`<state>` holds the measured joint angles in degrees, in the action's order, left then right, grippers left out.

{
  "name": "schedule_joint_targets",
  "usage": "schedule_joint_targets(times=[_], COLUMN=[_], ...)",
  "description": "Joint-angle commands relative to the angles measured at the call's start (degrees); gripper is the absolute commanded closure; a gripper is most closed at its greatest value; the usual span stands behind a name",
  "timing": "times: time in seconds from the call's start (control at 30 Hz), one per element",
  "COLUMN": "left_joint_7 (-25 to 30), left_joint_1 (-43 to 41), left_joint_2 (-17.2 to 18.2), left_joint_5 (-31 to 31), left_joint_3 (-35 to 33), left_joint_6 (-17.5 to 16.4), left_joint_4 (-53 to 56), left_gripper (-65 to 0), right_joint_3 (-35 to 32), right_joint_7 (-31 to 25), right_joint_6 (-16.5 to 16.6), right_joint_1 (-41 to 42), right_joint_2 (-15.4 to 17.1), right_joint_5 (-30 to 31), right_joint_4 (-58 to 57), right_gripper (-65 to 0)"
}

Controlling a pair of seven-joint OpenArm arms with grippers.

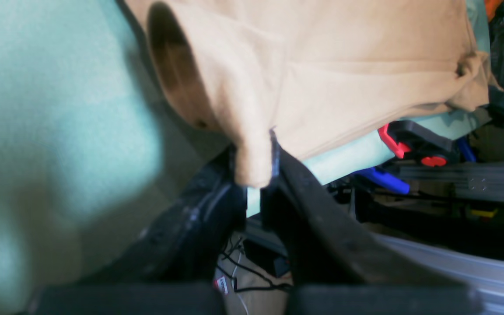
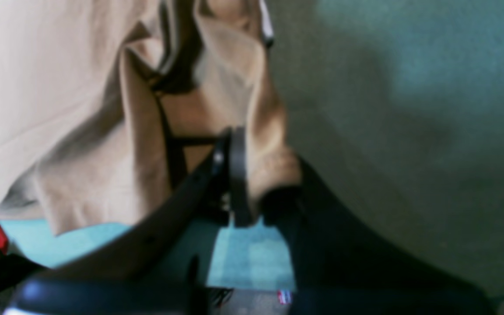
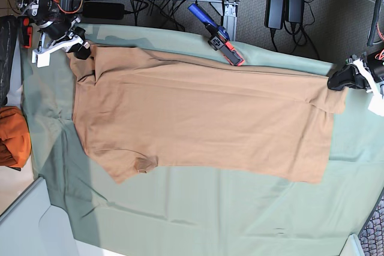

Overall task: Fold the T-shirt properly
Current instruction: 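Release and regrasp the hem end with the left gripper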

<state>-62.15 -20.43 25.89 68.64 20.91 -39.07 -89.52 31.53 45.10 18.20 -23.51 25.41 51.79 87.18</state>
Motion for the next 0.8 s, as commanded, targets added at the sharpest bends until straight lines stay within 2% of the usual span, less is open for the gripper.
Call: schedule_joint_targets(times=[0.0, 0.13, 0.23, 0.27, 0.3, 0.37, 0.4, 0.67, 0.77], left_joint_7=[0.9, 3.7, 5.3, 5.4, 5.2, 4.2, 4.0, 4.1, 6.3], left_joint_1=[0.2, 0.2, 0.3, 0.3, 0.3, 0.3, 0.3, 0.3, 0.6], left_joint_2=[1.1, 1.1, 1.1, 1.1, 1.1, 1.2, 1.3, 2.3, 3.6], left_joint_5=[0.9, -2.1, -4.0, -4.3, -4.8, -5.2, -5.1, -4.4, -4.2], left_joint_3=[0.5, 0.5, 0.5, 0.5, 0.5, 0.6, 0.6, 8.4, 9.6], left_joint_6=[-0.9, -0.9, -0.9, -0.9, -0.9, -0.9, -0.9, -0.9, -0.9], left_joint_4=[-1.0, -1.0, -1.0, -1.0, -1.0, -1.0, -1.0, -5.0, -6.8], left_gripper=[0.0, -1.5, -21.7, -27.2, -30.3, -30.7, -30.7, -30.7, -30.7], right_joint_3=[0.5, 0.5, 0.5, 0.5, 0.5, 0.5, 0.5, 0.8, 0.8], right_joint_7=[-0.1, -0.8, -1.0, -1.0, -1.0, -1.0, -1.0, -1.0, -1.2], right_joint_6=[5.9, 5.9, 5.9, 5.9, 5.9, 5.9, 5.9, 5.9, 5.9], right_joint_1=[-0.2, -0.2, -0.2, -0.1, -0.1, 0.0, 0.0, 0.0, 0.0], right_joint_2=[1.2, 1.2, 1.2, 1.1, 1.1, 1.1, 1.1, 1.1, 1.1], right_joint_5=[-1.1, -2.7, -3.6, -4.1, -5.0, -5.9, -6.0, -6.8, -6.8], right_joint_4=[0.7, 0.7, 0.7, 0.7, 0.7, 0.7, 0.8, 3.2, 3.9], right_gripper=[0.0, 0.0, 0.0, -6.1, -17.6, -36.8, -41.4, -42.4, -42.4])
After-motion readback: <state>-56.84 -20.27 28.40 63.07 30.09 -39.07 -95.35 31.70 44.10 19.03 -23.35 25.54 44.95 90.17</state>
